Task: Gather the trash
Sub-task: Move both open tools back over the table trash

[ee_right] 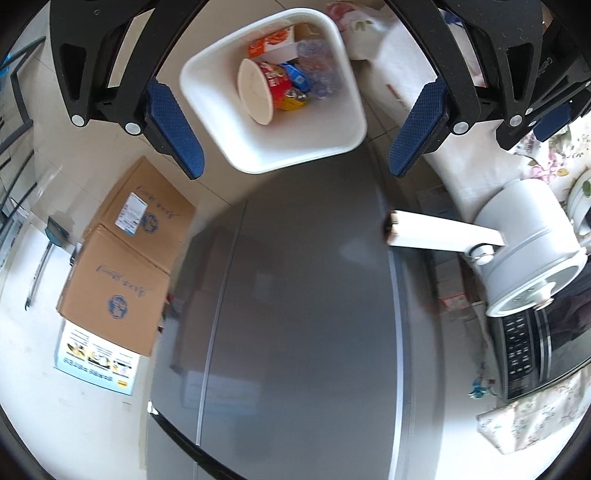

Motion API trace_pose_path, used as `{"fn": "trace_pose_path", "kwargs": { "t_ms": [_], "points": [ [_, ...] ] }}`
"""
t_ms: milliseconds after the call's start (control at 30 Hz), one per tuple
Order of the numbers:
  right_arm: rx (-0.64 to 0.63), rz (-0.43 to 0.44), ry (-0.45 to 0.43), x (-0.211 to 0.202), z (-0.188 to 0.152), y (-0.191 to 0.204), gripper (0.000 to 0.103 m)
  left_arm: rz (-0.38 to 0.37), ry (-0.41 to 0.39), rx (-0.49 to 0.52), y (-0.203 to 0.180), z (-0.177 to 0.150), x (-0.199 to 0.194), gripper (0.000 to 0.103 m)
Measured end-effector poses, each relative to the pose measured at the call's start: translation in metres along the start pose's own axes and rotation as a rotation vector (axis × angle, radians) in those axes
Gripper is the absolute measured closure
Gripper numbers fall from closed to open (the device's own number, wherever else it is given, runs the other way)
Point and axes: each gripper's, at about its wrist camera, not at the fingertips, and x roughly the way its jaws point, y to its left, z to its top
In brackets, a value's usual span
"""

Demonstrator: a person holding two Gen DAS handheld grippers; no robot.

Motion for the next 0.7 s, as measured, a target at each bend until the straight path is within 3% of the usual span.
{"fn": "trace_pose_path", "kwargs": {
  "t_ms": [700],
  "points": [
    [-0.128,0.162,0.025,0.000,-0.001,0.124,0.007,0.154,-0.053,-0.115,0.129,0.020,-0.031,0.037]
  ]
}}
